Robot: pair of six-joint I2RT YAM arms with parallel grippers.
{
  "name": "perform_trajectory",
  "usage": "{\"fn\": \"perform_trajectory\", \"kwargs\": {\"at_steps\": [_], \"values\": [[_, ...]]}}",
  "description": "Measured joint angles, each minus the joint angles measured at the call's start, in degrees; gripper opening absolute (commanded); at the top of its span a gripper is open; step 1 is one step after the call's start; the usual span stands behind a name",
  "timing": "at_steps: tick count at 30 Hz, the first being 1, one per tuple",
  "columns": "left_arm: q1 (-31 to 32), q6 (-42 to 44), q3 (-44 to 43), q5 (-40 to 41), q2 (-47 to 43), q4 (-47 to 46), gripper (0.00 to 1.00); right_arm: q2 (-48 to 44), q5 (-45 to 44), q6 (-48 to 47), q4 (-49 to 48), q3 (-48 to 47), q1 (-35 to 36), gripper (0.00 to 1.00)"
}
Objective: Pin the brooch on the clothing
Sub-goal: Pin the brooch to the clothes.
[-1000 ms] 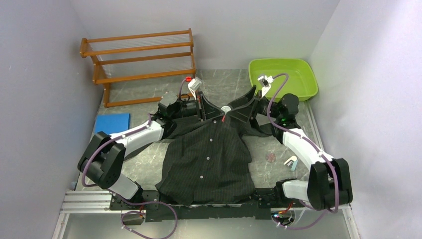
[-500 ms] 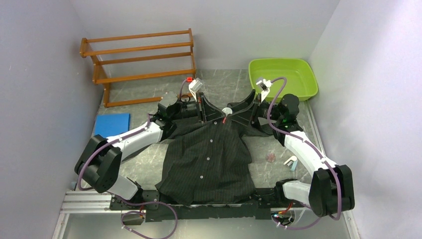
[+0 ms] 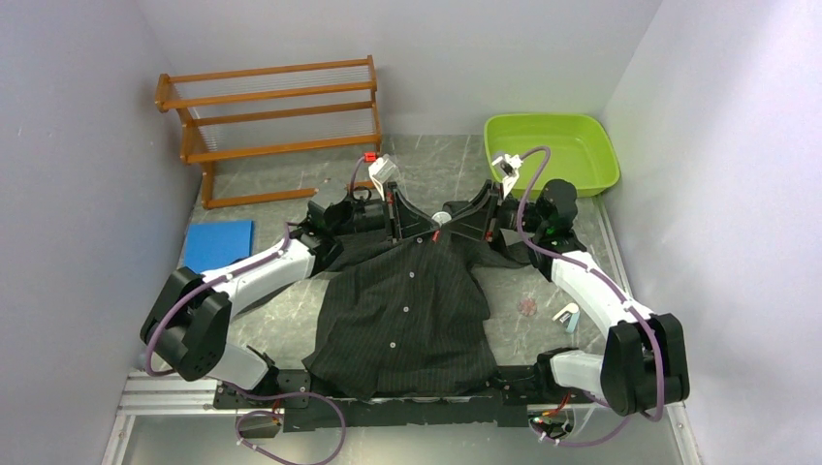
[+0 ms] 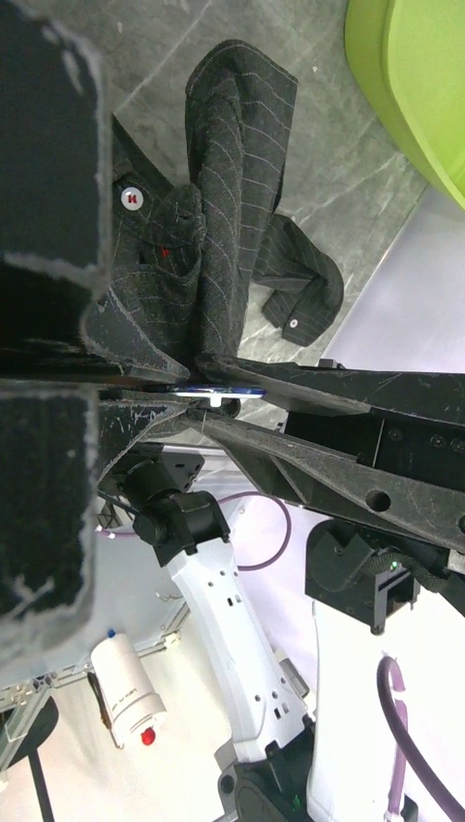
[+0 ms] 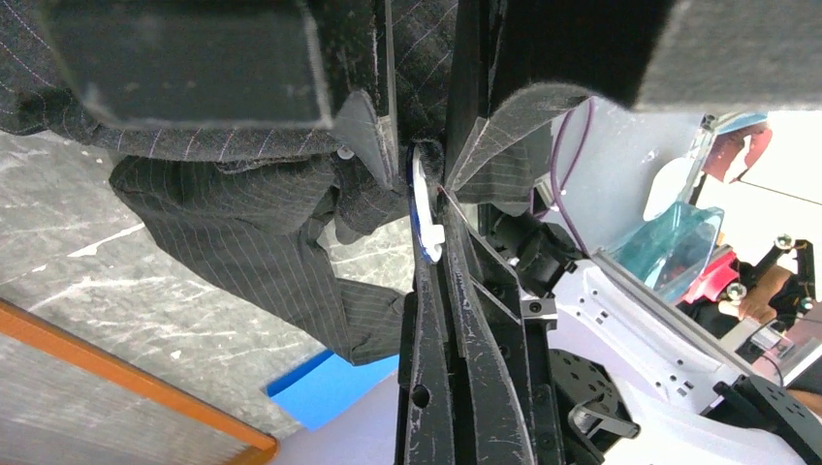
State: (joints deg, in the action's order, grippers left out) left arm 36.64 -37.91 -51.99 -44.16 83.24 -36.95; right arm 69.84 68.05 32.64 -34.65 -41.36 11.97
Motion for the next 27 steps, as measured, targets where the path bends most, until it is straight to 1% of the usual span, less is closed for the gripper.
{"fn": "perform_trajectory", "kwargs": {"at_steps": [8,14,20,27], "values": [[0.5,3.3,-0.2,2.3,-0.6,4.2,0.03,1.0,0.0,-4.0,9.5,-3.1,0.3,0.09],[0.6,4.9,-0.9,3.8,-0.6,7.2,0.03,1.9,-0.7,-7.6,17.0,-5.5,0.6,0.00],[1.0,7.0,-2.3,5.8,-0.6,10.7,0.03,2.5,-3.7,-11.3,25.1,-8.5,1.2,0.00],[1.6,9.2,-2.9,8.8,-0.9,14.1,0.02,2.5,-8.3,-13.2,31.6,-10.3,1.9,0.00]]}}
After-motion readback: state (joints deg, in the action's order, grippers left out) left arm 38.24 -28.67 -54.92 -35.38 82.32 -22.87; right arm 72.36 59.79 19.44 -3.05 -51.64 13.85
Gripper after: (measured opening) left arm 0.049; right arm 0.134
